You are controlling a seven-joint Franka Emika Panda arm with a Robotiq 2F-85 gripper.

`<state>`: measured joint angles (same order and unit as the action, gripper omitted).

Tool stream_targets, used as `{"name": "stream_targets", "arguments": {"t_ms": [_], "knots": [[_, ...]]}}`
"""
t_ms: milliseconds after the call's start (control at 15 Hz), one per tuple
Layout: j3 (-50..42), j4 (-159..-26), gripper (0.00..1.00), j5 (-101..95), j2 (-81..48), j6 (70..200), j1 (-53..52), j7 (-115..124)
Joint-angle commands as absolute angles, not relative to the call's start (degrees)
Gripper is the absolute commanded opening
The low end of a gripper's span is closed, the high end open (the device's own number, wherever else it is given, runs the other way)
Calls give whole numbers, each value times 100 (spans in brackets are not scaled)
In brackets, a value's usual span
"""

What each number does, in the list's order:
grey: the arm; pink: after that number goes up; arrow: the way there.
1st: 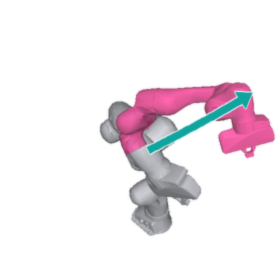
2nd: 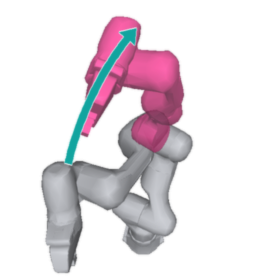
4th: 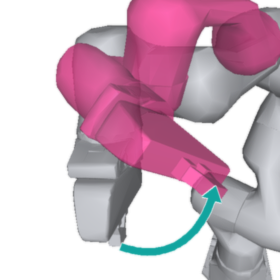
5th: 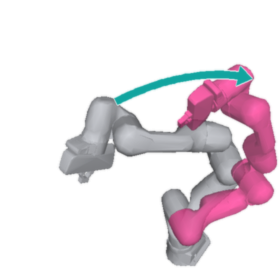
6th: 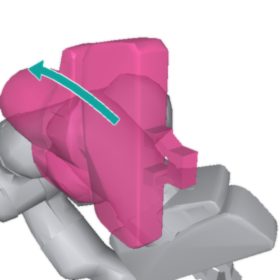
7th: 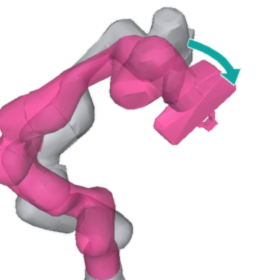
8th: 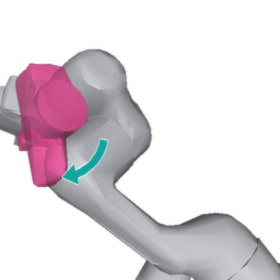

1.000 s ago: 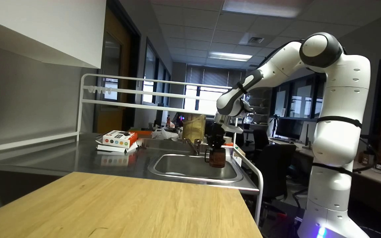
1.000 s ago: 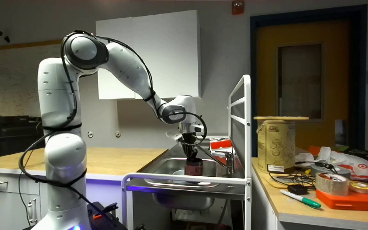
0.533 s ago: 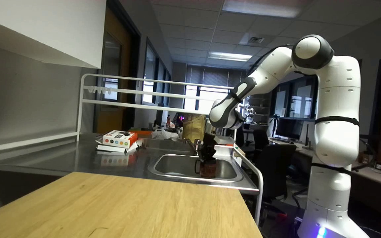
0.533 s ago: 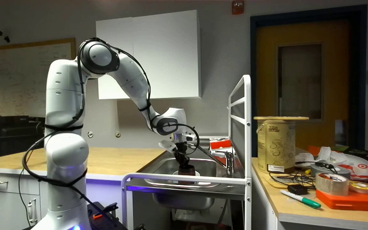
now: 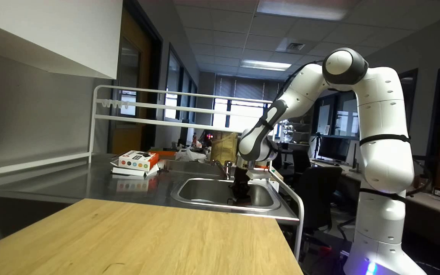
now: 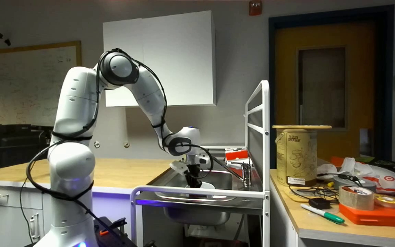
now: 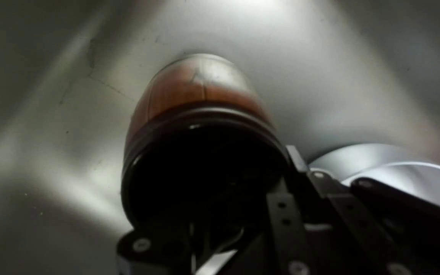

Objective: Place the brown mug in the sink

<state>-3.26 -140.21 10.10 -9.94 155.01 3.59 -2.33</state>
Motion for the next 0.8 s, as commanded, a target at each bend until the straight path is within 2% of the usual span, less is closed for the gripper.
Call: {"name": "stream_targets", "arguments": {"t_ms": [0, 67, 200, 600, 667, 733], "knots": [[-239, -14029, 35, 1219, -1002, 15527, 490, -326], [-241, -14031, 36, 1229, -1022, 15517, 503, -322], [-258, -14052, 48, 1184, -988, 15513, 510, -302], [-280, -14115, 95, 1077, -791, 15460, 473, -240], [-292, -14118, 99, 1036, -750, 15455, 461, -218], [-299, -14115, 100, 1013, -685, 15420, 450, -186]]}}
